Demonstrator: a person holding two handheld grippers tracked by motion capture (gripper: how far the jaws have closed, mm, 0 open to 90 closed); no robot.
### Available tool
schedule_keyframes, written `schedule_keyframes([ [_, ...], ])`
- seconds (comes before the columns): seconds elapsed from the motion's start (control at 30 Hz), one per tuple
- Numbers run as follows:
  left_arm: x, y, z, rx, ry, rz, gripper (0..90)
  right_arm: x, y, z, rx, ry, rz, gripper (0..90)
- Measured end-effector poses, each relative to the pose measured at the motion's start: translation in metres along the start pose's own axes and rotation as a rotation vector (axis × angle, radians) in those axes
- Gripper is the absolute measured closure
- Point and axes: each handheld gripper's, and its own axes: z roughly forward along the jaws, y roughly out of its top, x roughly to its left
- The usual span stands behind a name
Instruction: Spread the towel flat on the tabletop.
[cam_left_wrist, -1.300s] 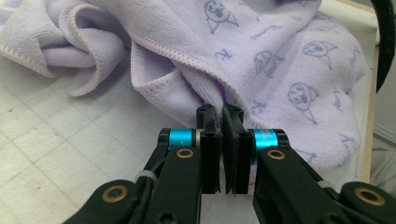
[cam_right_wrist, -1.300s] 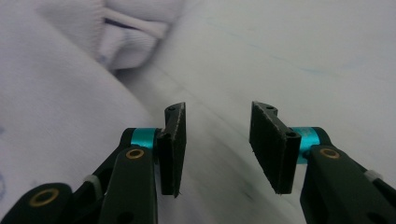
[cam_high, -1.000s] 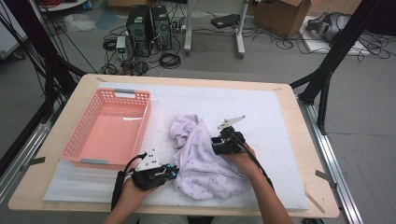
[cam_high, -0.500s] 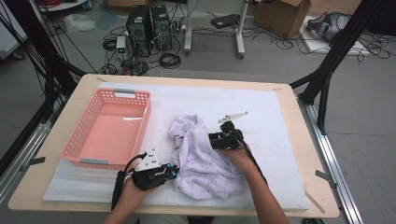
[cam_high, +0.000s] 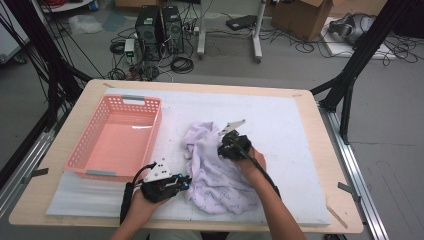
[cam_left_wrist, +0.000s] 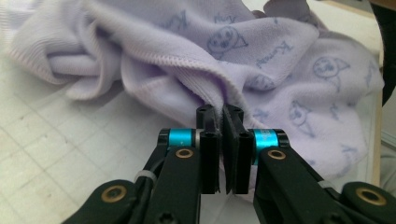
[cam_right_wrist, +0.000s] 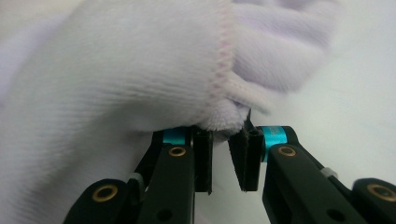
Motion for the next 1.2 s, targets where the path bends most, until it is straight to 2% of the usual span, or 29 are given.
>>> schedule_keyframes([
  [0.03,0.0,0.002,0.001,-0.008,-0.001,-0.002,85.4,0.0,0.0,0.0,0.0,0.0,0.0,79.7],
  [0.1,-0.001,0.006,0.003,-0.021,-0.005,0.006,85.5,-0.011,-0.003,-0.014,0.008,-0.066,0.002,79.5],
  [0.13,-0.001,0.008,0.005,-0.025,-0.005,0.011,85.5,-0.022,-0.005,-0.027,0.007,-0.108,0.014,79.4],
  [0.17,-0.001,0.011,0.007,-0.03,-0.005,0.013,85.5,-0.022,-0.005,-0.027,0.007,-0.108,0.014,79.4],
  [0.3,0.002,0.023,0.023,-0.042,0.003,0.017,85.7,-0.043,-0.006,-0.05,-0.005,-0.211,0.052,79.5],
  [0.4,0.007,0.033,0.037,-0.05,0.008,0.004,85.9,-0.055,-0.006,-0.063,-0.047,-0.311,0.09,79.7],
  [0.43,0.01,0.036,0.041,-0.062,0.009,-0.008,85.9,-0.06,-0.007,-0.066,-0.065,-0.34,0.109,79.7],
  [0.47,0.012,0.038,0.044,-0.076,0.016,-0.022,86.1,-0.07,-0.009,-0.071,-0.076,-0.395,0.15,79.7],
  [0.5,0.014,0.04,0.048,-0.085,0.026,-0.036,86.1,-0.07,-0.009,-0.071,-0.076,-0.395,0.15,79.7],
  [0.53,0.018,0.043,0.054,-0.088,0.05,-0.051,86.2,-0.081,-0.011,-0.075,-0.105,-0.438,0.201,79.7],
  [0.57,0.018,0.043,0.054,-0.088,0.05,-0.051,86.2,-0.081,-0.011,-0.075,-0.105,-0.438,0.201,79.7],
  [0.6,0.019,0.044,0.056,-0.095,0.061,-0.06,86.2,-0.09,-0.015,-0.077,-0.167,-0.487,0.276,79.7],
  [0.67,0.023,0.047,0.059,-0.1,0.077,-0.087,86.1,-0.096,-0.017,-0.079,-0.216,-0.521,0.331,79.5],
  [0.7,0.026,0.049,0.061,-0.104,0.095,-0.096,86.0,-0.098,-0.018,-0.078,-0.228,-0.527,0.349,79.3],
  [0.77,0.029,0.048,0.062,-0.098,0.107,-0.096,85.8,-0.101,-0.02,-0.076,-0.21,-0.498,0.37,76.8],
  [0.87,0.031,0.047,0.061,-0.086,0.113,-0.1,83.5,-0.1,-0.023,-0.076,-0.203,-0.471,0.342,69.0],
  [0.9,0.031,0.047,0.061,-0.084,0.113,-0.107,83.5,-0.1,-0.023,-0.076,-0.203,-0.471,0.342,69.0],
  [0.93,0.032,0.047,0.06,-0.09,0.109,-0.12,77.5,-0.099,-0.024,-0.079,-0.204,-0.47,0.334,66.8],
  [0.97,0.033,0.047,0.06,-0.099,0.094,-0.137,57.4,-0.098,-0.028,-0.083,-0.198,-0.471,0.32,63.6],
  [1.0,0.033,0.047,0.06,-0.11,0.075,-0.149,51.7,-0.098,-0.03,-0.085,-0.181,-0.47,0.307,62.0],
  [1.03,0.031,0.048,0.059,-0.116,0.064,-0.124,48.4,-0.098,-0.033,-0.087,-0.154,-0.47,0.274,61.3],
  [1.07,0.031,0.048,0.059,-0.116,0.064,-0.124,46.1,-0.097,-0.036,-0.09,-0.122,-0.477,0.241,61.0],
  [1.1,0.03,0.048,0.058,-0.114,0.069,-0.114,46.1,-0.097,-0.036,-0.09,-0.122,-0.477,0.241,61.0],
  [1.13,0.03,0.048,0.059,-0.116,0.071,-0.118,43.6,-0.097,-0.045,-0.098,-0.101,-0.487,0.215,59.3],
  [1.2,0.031,0.048,0.059,-0.117,0.071,-0.124,43.1,-0.098,-0.057,-0.108,-0.114,-0.449,0.252,56.2],
])
